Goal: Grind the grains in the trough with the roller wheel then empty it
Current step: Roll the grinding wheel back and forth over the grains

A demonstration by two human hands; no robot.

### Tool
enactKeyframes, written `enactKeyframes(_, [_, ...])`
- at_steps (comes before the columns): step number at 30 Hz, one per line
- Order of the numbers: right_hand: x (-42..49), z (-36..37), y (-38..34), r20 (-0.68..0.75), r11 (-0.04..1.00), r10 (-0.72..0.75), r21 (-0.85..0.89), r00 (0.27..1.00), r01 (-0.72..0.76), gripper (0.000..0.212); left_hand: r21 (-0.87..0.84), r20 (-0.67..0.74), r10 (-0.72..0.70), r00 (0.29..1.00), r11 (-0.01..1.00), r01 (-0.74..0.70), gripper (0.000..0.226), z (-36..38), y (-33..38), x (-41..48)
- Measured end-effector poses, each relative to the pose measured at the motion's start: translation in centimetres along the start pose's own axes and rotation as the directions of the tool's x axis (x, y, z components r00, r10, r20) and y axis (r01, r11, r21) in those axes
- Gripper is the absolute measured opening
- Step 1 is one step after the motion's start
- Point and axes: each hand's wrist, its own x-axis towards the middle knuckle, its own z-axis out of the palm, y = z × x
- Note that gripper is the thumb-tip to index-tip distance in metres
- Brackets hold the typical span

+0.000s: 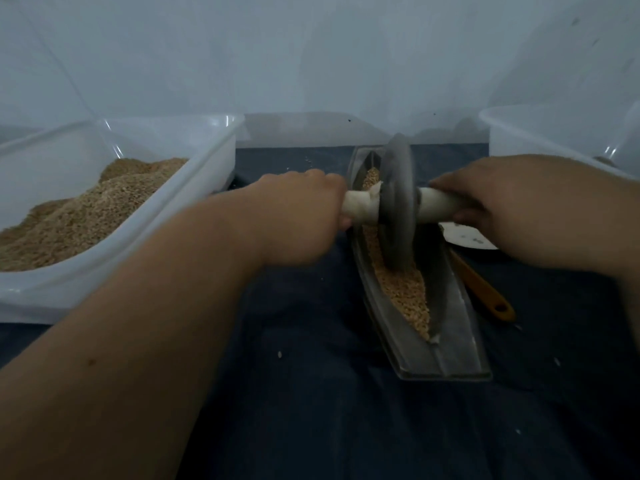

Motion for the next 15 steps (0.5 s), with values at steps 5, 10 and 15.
enactKeyframes(5, [-2.7, -3.3, -0.6, 0.221, 1.000, 0.017, -0.010, 0.975, -0.015, 0.052, -0.075, 0.118, 0.126, 0.985, 0.990, -0.118, 0.028, -2.6, 0.6, -1.9])
enactKeyframes(10, [-2.4, -2.5, 0.1, 0.196, 1.000, 0.000, 0.020, 0.981, -0.004, 0.049, -0.082, 0.158, 0.102, 0.982, 0.993, -0.090, 0.041, -2.8, 0.7, -1.9])
enactKeyframes(15, [0.2, 1.4, -0.2, -0.051, 0.997, -0.008, 0.076, 0.999, 0.012, 0.015, -0.097, 0.084, -0.015, 0.996, 0.995, 0.023, 0.022, -0.4, -0.3, -0.2])
